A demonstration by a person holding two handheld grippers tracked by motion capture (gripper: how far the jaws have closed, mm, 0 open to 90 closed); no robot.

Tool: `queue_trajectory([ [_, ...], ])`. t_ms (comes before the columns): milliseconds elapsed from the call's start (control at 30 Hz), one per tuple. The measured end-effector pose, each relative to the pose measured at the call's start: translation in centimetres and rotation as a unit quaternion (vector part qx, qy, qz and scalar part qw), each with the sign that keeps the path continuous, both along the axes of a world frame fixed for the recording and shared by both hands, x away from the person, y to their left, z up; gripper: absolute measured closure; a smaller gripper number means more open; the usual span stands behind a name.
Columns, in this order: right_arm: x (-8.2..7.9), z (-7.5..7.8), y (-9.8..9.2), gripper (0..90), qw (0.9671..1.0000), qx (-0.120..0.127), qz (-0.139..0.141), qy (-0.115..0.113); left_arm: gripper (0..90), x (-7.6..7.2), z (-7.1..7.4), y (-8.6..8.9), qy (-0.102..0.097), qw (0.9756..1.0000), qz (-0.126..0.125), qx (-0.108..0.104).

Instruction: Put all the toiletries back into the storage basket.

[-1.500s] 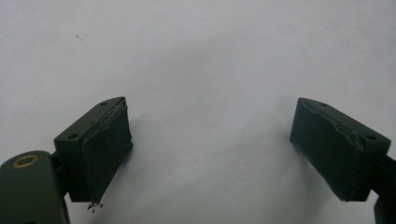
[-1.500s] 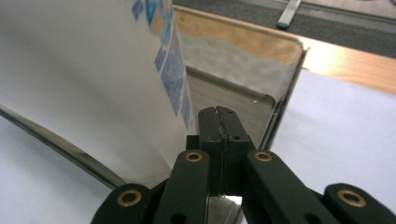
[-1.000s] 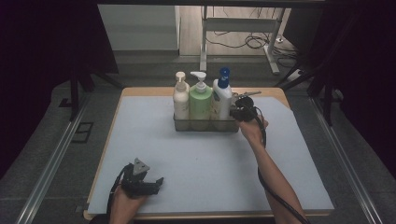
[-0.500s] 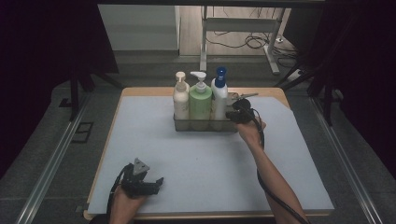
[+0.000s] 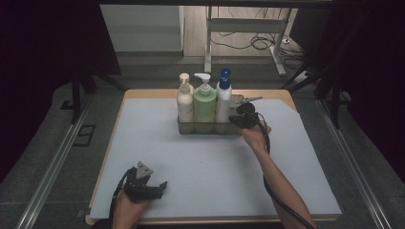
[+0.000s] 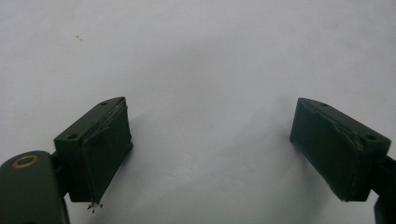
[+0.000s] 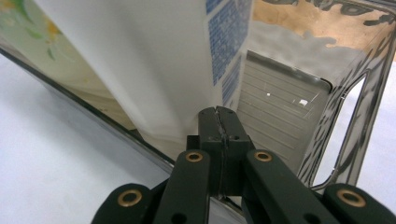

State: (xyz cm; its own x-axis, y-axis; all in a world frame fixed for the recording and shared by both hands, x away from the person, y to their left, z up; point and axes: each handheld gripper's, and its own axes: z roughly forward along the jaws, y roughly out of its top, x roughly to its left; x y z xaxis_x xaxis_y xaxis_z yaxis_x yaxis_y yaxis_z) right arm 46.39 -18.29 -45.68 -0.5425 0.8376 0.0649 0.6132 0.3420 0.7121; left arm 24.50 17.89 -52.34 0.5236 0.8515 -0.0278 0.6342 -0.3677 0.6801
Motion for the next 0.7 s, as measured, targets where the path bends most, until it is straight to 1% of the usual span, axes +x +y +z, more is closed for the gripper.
queue_trajectory([
  [100, -0.08, 0.06, 0.01, 89.5, 1.0, 0.002, 0.0, 0.0, 12.2, 0.0, 0.0, 0.0, 0.0, 1.0, 0.0, 0.0],
  [367, -0.19, 0.14, 0.15, 88.5, 1.0, -0.003, -0.002, -0.003, 12.2, 0.01, 0.0, -0.01, 0.0, 1.0, 0.0, 0.0],
  [433, -0.27, 0.25, 0.18, 83.8, 0.9999, -0.012, -0.005, -0.009, 12.2, 0.01, 0.0, -0.01, 0.0, 1.0, 0.001, 0.0],
  [500, -0.35, 0.34, 0.1, 80.4, 0.9998, -0.016, -0.005, -0.013, 12.2, 0.01, 0.0, -0.01, 0.0, 1.0, 0.0, 0.0],
  [533, -0.42, 0.45, -0.09, 75.4, 0.9997, -0.019, -0.005, -0.017, 12.2, 0.01, 0.0, -0.01, 0.0, 1.0, 0.0, 0.0],
  [567, -0.42, 0.45, -0.09, 75.4, 0.9997, -0.019, -0.005, -0.017, 12.2, 0.0, 0.0, -0.01, 0.0, 1.0, 0.0, 0.0],
  [633, -0.54, 0.59, -0.29, 71.1, 0.9997, -0.014, -0.006, -0.018, 12.2, 0.01, 0.0, -0.01, 0.0, 1.0, 0.0, 0.0],
  [700, -0.72, 0.77, -0.39, 66.7, 0.9996, -0.014, -0.006, -0.024, 12.2, 0.0, 0.0, -0.01, 0.0, 1.0, 0.0, 0.0],
])
